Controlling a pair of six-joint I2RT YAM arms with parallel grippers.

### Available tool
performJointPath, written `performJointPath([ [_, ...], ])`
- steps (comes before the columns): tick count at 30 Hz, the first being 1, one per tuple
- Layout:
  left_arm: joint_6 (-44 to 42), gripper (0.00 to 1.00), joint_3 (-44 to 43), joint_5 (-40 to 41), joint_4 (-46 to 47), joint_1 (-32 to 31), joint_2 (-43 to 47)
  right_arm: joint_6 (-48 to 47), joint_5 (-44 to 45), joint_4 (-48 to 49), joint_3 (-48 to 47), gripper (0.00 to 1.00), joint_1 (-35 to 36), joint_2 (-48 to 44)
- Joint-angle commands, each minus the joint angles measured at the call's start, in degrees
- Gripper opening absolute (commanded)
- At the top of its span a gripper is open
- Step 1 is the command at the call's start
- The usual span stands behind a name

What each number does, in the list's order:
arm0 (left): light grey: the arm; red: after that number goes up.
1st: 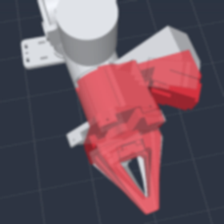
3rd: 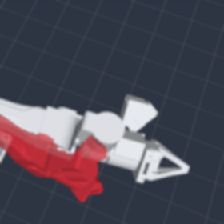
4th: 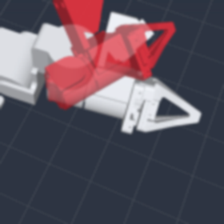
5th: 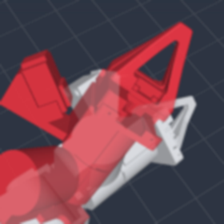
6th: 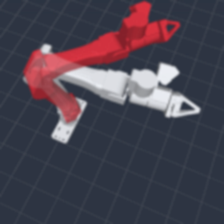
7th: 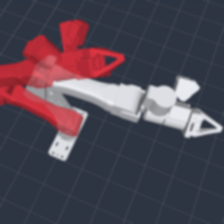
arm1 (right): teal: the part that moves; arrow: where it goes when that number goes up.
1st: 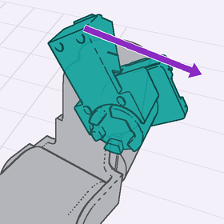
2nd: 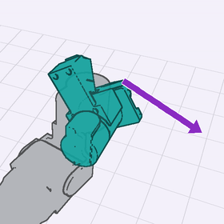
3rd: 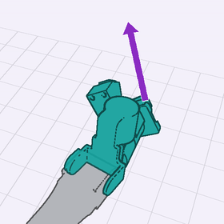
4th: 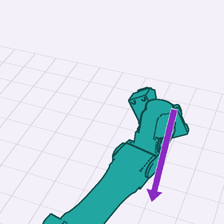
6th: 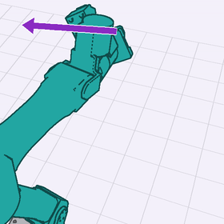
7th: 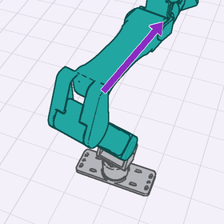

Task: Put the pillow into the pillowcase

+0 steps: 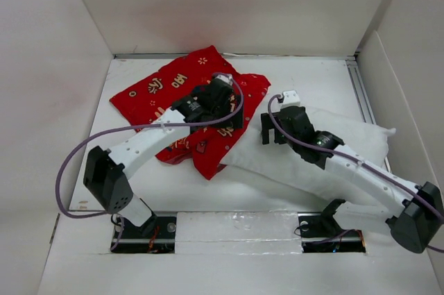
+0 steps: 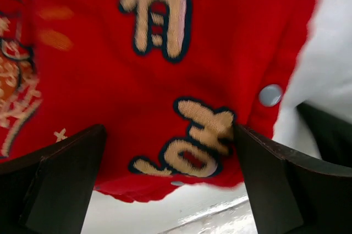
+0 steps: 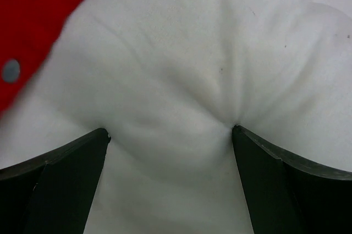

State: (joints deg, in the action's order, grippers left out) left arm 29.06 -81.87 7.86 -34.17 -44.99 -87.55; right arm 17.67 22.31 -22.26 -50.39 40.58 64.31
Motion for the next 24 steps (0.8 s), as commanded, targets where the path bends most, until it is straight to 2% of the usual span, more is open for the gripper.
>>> performJointPath([
  [1,-0.05,1.00,5.39,-5.21,7.70,-0.01,-0.17,-0.62,-7.35,6.51,2.74,1.00,-2.51,3.79],
  [5,-1.28,1.00,3.65,-6.89,9.47,-0.53,-2.97,-0.62,-13.06,13.46,4.95,1.00,-5.42,9.85],
  [7,-1.90,1.00,2.51,-6.89,10.00,-0.53,-4.38,-0.62,-16.22,17.85,5.92,0.91,-6.03,12.58],
  [8,-1.90,0.99,1.54,-6.89,10.00,-0.53,-4.91,-0.62,-17.20,19.08,6.79,0.73,-6.04,13.29],
  [9,-2.42,0.96,1.01,-6.28,10.00,-0.53,-5.52,-0.62,-18.51,21.19,6.80,0.61,-6.04,13.99],
  [10,-2.43,0.89,-0.39,-4.80,9.39,-0.53,-6.83,-1.32,-21.31,22.34,7.41,0.50,-6.04,14.61],
  [11,-2.43,0.80,-1.10,-4.78,8.69,-0.53,-7.37,-1.32,-21.34,23.22,7.41,0.00,-6.56,14.61],
  [12,-2.43,0.43,-1.80,-4.17,7.64,-0.53,-7.37,-0.45,-21.34,23.23,7.41,0.00,-6.56,14.61],
  [13,-1.91,0.21,-2.59,-1.73,6.76,-0.53,-7.90,-0.44,-21.34,23.23,7.41,0.00,-6.56,13.83],
  [14,-1.90,0.08,-4.95,-0.14,5.62,-1.93,-7.90,-0.44,-21.34,23.23,7.41,0.00,-6.56,13.30],
  [15,-1.90,0.02,-6.45,1.36,3.35,-2.64,-7.90,-0.44,-20.73,23.23,7.41,0.00,-6.56,12.68],
  [19,-2.52,0.00,-14.45,3.30,-0.97,-3.70,-8.43,0.08,-22.56,24.27,6.80,0.00,-6.04,8.91],
  [24,-3.75,0.00,-26.90,-1.16,-4.93,-4.22,-11.41,2.10,-31.69,31.39,5.04,0.00,-5.51,3.02],
])
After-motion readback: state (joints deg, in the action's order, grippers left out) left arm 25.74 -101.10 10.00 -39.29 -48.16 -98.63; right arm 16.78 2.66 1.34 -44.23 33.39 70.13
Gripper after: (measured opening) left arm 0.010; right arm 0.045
